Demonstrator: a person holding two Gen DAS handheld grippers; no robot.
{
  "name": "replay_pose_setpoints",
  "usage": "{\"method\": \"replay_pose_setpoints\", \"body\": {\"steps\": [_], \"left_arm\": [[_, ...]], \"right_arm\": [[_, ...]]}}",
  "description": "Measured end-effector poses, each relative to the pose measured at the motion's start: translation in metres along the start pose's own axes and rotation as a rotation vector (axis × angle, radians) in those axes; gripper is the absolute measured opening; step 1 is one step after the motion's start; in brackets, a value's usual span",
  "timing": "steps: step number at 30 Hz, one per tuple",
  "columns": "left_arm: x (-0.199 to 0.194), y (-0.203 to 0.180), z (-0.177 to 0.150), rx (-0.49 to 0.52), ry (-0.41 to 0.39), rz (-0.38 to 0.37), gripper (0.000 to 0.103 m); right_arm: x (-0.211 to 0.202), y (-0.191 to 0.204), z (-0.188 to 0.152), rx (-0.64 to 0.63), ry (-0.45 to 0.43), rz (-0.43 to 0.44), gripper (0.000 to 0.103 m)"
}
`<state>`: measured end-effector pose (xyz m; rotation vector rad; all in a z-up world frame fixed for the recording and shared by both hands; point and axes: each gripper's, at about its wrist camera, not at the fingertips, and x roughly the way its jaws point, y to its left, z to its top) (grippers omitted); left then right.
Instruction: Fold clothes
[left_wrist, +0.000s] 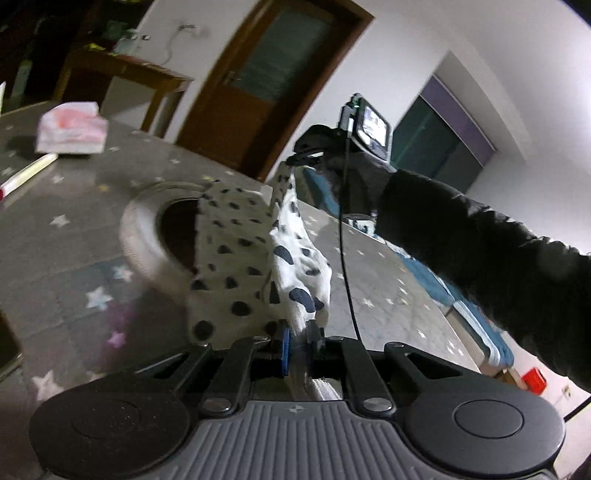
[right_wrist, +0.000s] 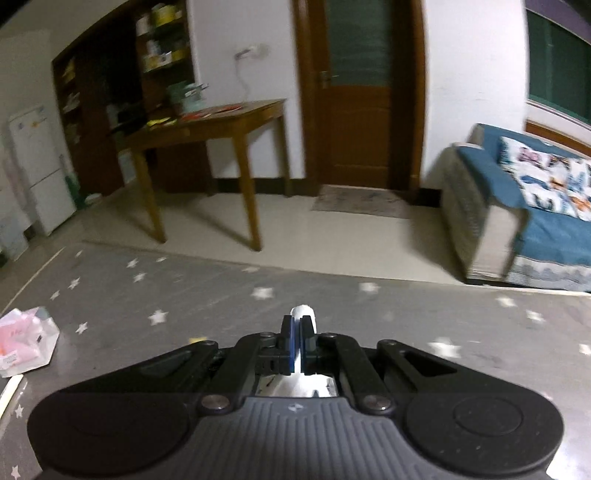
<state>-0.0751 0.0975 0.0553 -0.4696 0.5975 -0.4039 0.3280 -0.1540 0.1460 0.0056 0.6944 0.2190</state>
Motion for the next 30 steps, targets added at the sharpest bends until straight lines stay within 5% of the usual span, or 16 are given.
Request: {"method": "replay_pose_setpoints", "body": {"steps": [10, 22, 30], "left_arm": [[-0.006, 0.035, -0.014, -0.08, 0.041, 0.073, 0.01], [-0.009, 0.034, -0.014, -0.034, 0.036, 0.056, 0.013], [-0.011, 0.028, -0.011, -0.025, 0.02, 0.063, 0.013]], "right_arm": [[0.059, 0.074, -0.019, -0.04, 0.059, 0.123, 0.002], [0.027, 0.054, -0.028, -0.12, 0.207, 0.223, 0.012], [0.051, 0.07, -0.057, -0.103, 0.28, 0.251, 0.015]]}}
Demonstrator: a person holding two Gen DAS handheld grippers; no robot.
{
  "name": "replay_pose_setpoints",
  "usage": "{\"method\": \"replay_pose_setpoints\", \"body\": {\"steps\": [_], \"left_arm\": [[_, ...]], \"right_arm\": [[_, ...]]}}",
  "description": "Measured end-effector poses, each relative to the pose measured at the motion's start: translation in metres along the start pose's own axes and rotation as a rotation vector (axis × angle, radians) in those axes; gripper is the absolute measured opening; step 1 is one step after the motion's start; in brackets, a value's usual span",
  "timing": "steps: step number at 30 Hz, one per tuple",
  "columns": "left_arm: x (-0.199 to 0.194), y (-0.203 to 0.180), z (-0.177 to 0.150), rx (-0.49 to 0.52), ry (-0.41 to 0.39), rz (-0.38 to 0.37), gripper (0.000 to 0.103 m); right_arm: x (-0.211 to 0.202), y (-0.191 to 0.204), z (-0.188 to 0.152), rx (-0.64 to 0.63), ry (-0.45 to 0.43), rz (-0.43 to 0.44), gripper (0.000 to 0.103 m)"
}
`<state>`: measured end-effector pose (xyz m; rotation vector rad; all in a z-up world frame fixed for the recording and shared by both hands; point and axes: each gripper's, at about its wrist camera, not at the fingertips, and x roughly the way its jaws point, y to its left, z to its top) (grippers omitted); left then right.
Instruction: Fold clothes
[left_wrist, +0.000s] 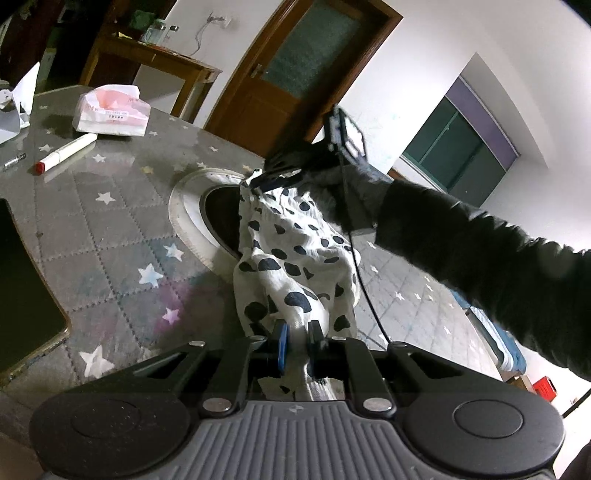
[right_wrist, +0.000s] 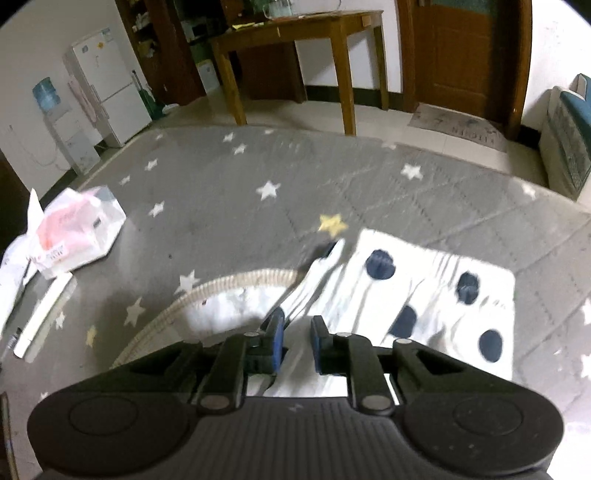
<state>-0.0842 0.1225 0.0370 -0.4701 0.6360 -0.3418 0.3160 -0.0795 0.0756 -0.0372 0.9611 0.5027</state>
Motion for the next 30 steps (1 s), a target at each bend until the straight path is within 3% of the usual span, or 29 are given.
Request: {"method": "replay_pose_setpoints", "body": {"steps": [4, 10, 19, 24, 30], "left_arm": [[-0.002, -0.001, 0.002, 0.013, -0.011, -0.007, 0.012], [-0.005, 0.001, 0.004, 0.015, -0.024, -0.008, 0.011], [-0.008, 0.002, 0.007, 0.018, -0.037, 0.007, 0.011], [-0.006, 0.002, 0.008, 0.014, -0.032, 0.029, 0.011], [-0.002, -0.005, 0.013, 0.03, -0.036, 0.026, 0.011]], "right_arm": [[-0.002, 0.003, -0.003, -0.014, -0.017, -0.037, 0.005], [-0.01, 0.003, -0.003, -0.024, -0.055, -0.06, 0.0], [-0.018, 0.011, 0.011, 0.02, -0.144, 0.008, 0.0], [-0.006, 0.01, 0.012, 0.025, -0.1, 0.046, 0.004], [-0.048, -0.008, 0.004, -0.015, -0.121, 0.079, 0.008]]}}
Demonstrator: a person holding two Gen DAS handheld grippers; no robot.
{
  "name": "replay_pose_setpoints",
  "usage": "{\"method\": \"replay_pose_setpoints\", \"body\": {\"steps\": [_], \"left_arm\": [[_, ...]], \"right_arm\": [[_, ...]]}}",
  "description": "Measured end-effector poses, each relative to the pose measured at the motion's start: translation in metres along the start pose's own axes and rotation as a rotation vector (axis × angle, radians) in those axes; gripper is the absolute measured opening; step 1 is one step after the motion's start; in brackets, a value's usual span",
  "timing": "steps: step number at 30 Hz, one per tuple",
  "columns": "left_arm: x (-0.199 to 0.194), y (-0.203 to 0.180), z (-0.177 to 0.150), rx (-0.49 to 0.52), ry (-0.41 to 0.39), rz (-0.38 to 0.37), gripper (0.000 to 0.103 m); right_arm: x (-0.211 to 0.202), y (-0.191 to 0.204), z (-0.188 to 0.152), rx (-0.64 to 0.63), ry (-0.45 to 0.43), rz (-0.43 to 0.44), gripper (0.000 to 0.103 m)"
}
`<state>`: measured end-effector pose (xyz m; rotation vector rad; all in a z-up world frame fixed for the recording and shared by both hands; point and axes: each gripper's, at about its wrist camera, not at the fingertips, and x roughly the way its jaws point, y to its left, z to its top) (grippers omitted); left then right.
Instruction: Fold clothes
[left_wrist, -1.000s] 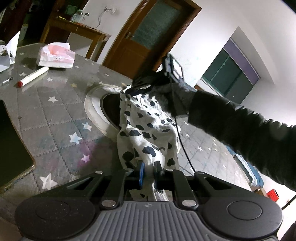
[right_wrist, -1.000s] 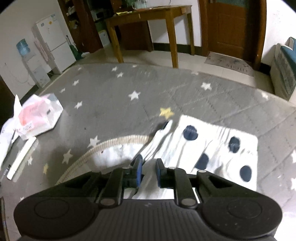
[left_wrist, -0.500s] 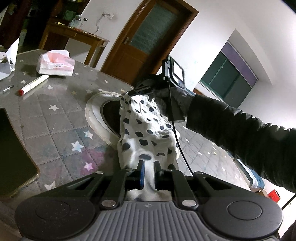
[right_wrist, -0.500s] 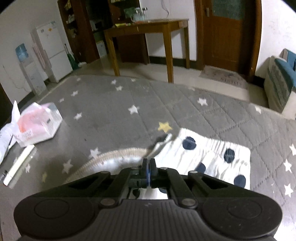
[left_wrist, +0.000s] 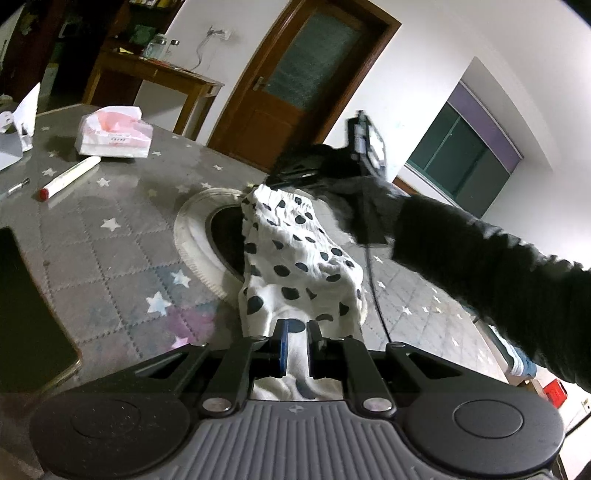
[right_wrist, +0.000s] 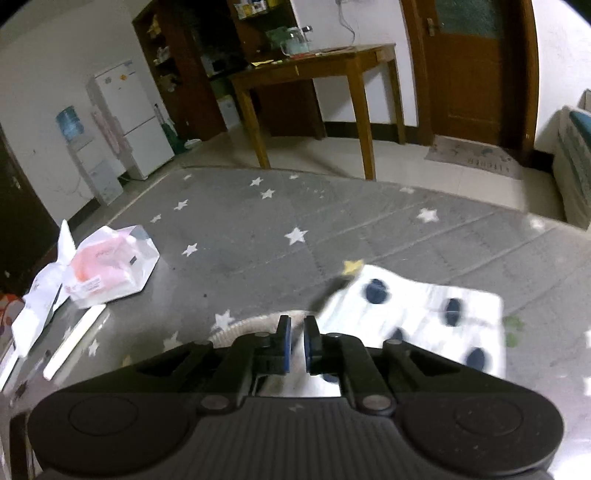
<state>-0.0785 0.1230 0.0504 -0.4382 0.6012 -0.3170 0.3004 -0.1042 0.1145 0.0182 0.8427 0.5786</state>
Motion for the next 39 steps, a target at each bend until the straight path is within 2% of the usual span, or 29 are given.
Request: {"method": "replay_pose_setpoints", "body": {"steps": [5, 10, 16, 19, 24, 28, 30, 31, 35, 39], "left_arm": [[0.009, -0.013, 0.005, 0.025, 0.001, -0.018, 0.012], [0.026, -0.032, 0.008, 0.051, 0.019, -0.034, 0.012], [0.056, -0.059, 0.003, 0.102, 0.073, -0.045, 0.013], [0.072, -0.069, -0.001, 0.116, 0.104, -0.025, 0.013], [0.092, -0.082, -0.001, 0.136, 0.141, -0.001, 0.016], [0.107, -0.093, 0.003, 0.155, 0.15, -0.007, 0.017], [0.117, -0.096, 0.007, 0.154, 0.149, -0.01, 0.03], [0.123, -0.097, 0.01, 0.15, 0.148, -0.01, 0.032], [0.147, -0.091, 0.016, 0.129, 0.157, 0.017, 0.032], [0.162, -0.075, 0.016, 0.096, 0.177, 0.058, 0.03]], "right_arm": [[-0.05, -0.031, -0.022, -0.058, 0.032, -0.038, 0.008], [-0.102, -0.077, -0.072, -0.01, 0.075, -0.05, 0.009], [-0.133, -0.096, -0.132, -0.006, 0.122, 0.032, 0.01], [-0.132, -0.09, -0.146, -0.008, 0.116, 0.102, 0.011], [-0.118, -0.074, -0.143, -0.038, 0.092, 0.186, 0.012], [-0.106, -0.055, -0.126, -0.055, 0.061, 0.252, 0.012], [-0.098, -0.046, -0.117, -0.053, 0.052, 0.29, 0.012], [-0.093, -0.042, -0.113, -0.052, 0.05, 0.303, 0.012], [-0.083, -0.032, -0.105, -0.027, 0.04, 0.354, 0.012], [-0.088, -0.04, -0.106, 0.021, 0.014, 0.377, 0.014]]}}
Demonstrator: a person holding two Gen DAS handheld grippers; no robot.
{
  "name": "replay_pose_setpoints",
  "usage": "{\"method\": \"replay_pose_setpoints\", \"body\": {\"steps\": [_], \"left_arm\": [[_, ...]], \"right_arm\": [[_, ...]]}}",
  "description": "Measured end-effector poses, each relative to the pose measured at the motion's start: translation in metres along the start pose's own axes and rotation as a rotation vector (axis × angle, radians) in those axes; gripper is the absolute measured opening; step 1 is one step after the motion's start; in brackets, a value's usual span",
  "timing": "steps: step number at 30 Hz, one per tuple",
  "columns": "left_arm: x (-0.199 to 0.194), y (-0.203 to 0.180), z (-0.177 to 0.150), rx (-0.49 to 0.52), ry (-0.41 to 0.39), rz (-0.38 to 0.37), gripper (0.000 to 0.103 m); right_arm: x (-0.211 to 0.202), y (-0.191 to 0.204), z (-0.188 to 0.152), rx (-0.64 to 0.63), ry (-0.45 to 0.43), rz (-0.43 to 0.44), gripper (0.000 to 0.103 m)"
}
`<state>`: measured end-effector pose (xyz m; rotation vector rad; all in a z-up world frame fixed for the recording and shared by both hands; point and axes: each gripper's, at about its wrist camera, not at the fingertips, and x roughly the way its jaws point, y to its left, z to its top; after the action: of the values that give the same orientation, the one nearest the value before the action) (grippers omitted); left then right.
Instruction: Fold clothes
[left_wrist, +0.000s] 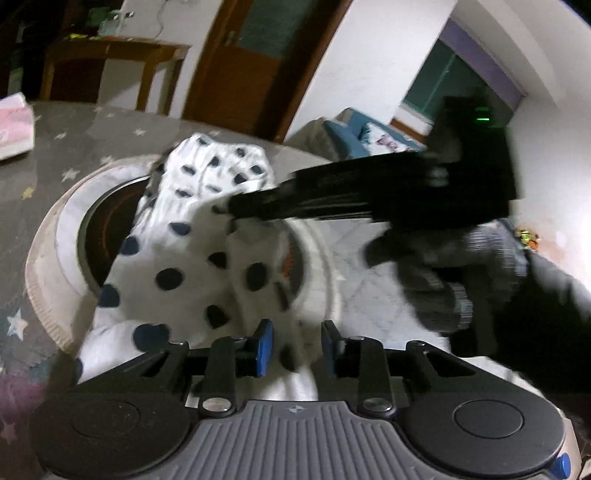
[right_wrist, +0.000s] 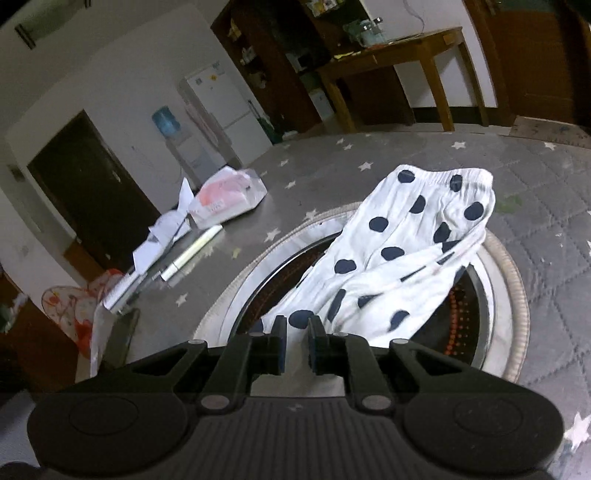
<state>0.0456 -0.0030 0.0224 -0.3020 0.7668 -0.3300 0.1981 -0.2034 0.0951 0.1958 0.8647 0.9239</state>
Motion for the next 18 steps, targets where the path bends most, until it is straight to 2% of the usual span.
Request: {"method": "replay_pose_setpoints", "body": {"steps": [6, 10, 13, 18], "left_arm": [[0.006, 0.017, -0.003, -0.059, 0.009, 0.003, 0.029], [0.007, 0.022, -0.002, -0.08, 0.009, -0.001, 0.029], [0.009, 0.023, -0.003, -0.087, 0.012, 0.001, 0.029], [0.008, 0.02, -0.004, -0.077, 0.012, 0.006, 0.031]], "right_arm": [[-0.036, -0.021, -0.012, 0.084, -0.07, -0.008, 0.02], [-0.055, -0.032, -0.028, 0.124, -0.083, -0.039, 0.036], [-0.055, -0.037, -0.038, 0.154, -0.062, -0.034, 0.036], [-0.036, -0.033, -0.043, 0.187, -0.053, 0.024, 0.036]]}}
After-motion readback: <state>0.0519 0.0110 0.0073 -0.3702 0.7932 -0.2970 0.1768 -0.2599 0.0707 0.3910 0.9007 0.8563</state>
